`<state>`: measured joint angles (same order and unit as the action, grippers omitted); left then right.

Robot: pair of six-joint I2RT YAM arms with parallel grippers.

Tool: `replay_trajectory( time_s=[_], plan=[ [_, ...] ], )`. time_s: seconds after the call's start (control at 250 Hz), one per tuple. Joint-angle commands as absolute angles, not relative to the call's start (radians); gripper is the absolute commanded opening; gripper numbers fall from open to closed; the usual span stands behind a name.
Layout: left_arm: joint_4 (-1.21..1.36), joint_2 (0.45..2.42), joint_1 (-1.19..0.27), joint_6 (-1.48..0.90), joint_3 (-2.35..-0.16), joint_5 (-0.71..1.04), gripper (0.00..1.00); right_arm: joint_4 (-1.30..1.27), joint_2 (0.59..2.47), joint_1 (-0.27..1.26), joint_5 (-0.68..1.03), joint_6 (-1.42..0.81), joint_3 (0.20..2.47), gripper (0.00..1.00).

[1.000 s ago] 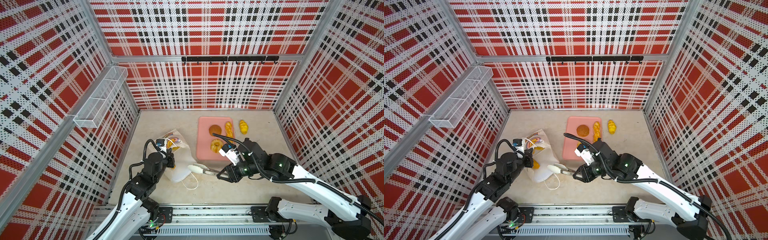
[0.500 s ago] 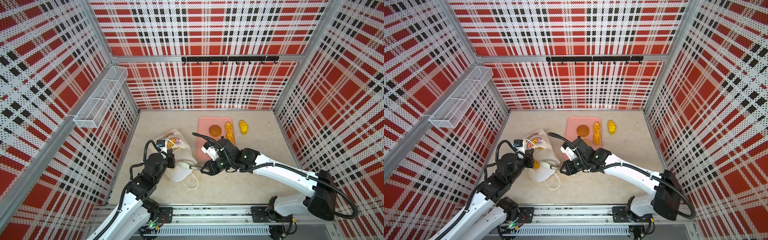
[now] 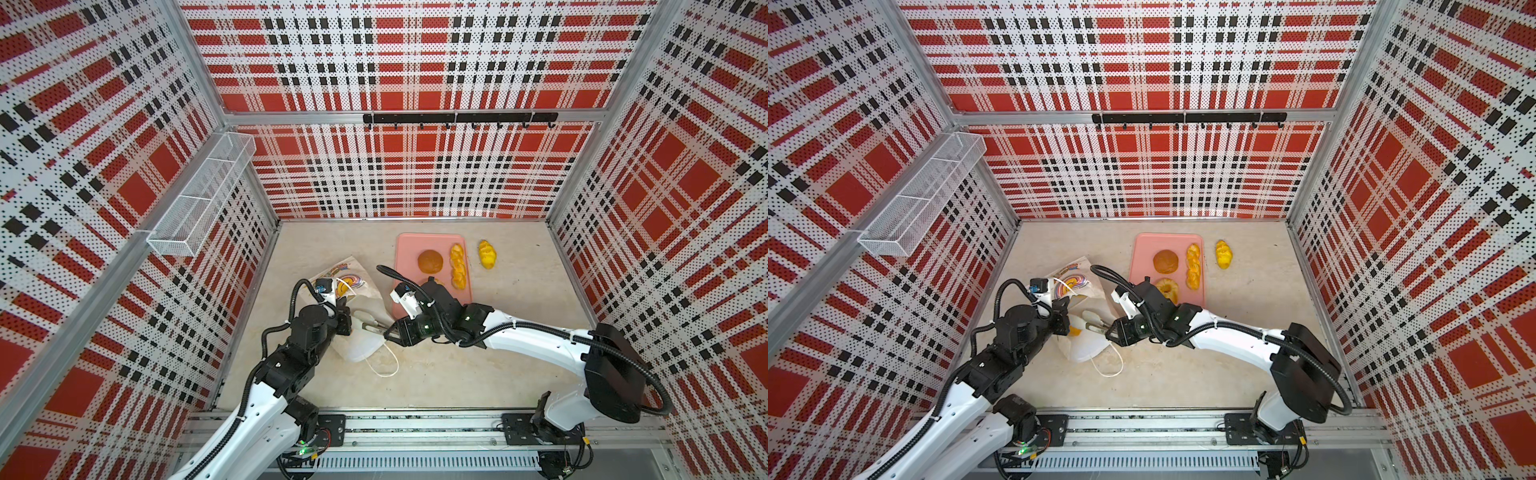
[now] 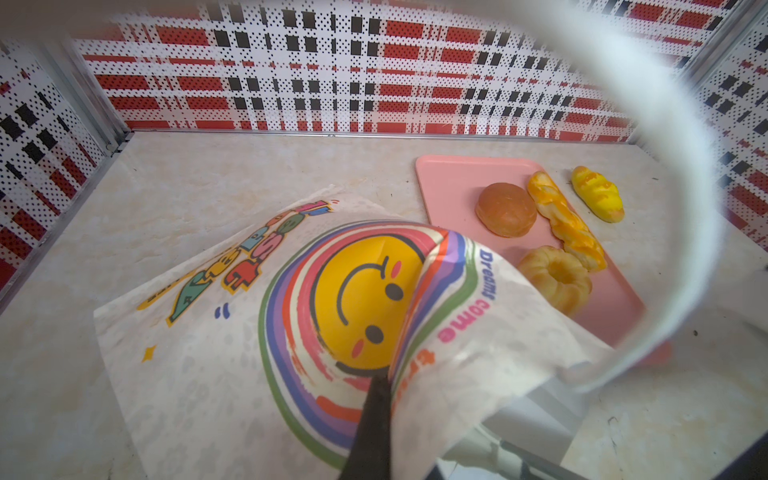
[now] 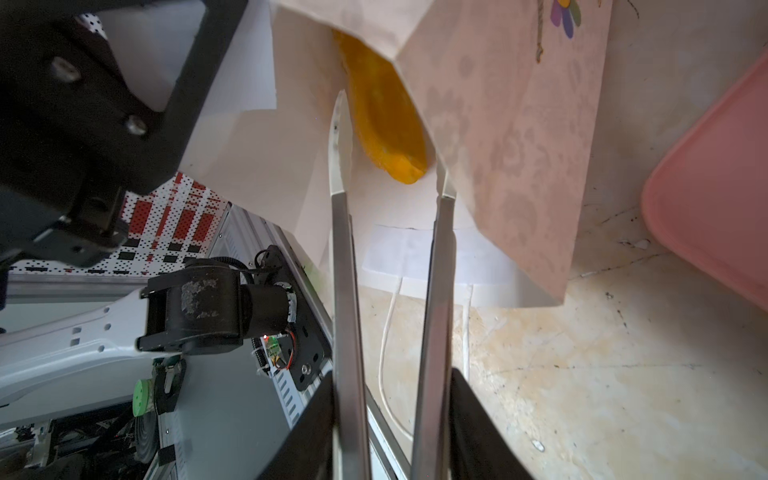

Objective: Take the fake bread out of the paper bag
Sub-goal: 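Move the tongs with the right gripper back into the bag, then pinch the long yellow loaf with the tongs and pull it out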

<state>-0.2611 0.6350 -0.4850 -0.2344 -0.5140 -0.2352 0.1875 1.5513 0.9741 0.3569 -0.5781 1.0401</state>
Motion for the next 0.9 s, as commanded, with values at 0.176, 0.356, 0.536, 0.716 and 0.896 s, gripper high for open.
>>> replay_trajectory(
  time_s=[0.176, 0.356, 0.536, 0.716, 0.896],
  plan=[
    [-0.231, 0.632, -0.486, -0.253, -0.511, -0.218, 0.00, 0.058, 1.630, 0.980, 0.396, -0.595, 1.082, 0.41],
    [-0.231, 0.627, -0.486, -0.254, -0.511, -0.217, 0.00, 0.087, 1.698, 0.989, 0.449, -0.612, 1.141, 0.41],
    [-0.226, 0.636, -0.486, -0.256, -0.512, -0.209, 0.00, 0.094, 1.750, 1.005, 0.447, -0.625, 1.179, 0.39],
    [-0.226, 0.637, -0.485, -0.256, -0.513, -0.207, 0.00, 0.095, 1.749, 1.012, 0.441, -0.642, 1.185, 0.10],
    [-0.241, 0.623, -0.486, -0.262, -0.514, -0.223, 0.00, 0.181, 1.627, 1.030, 0.418, -0.619, 1.168, 0.00]
  ],
)
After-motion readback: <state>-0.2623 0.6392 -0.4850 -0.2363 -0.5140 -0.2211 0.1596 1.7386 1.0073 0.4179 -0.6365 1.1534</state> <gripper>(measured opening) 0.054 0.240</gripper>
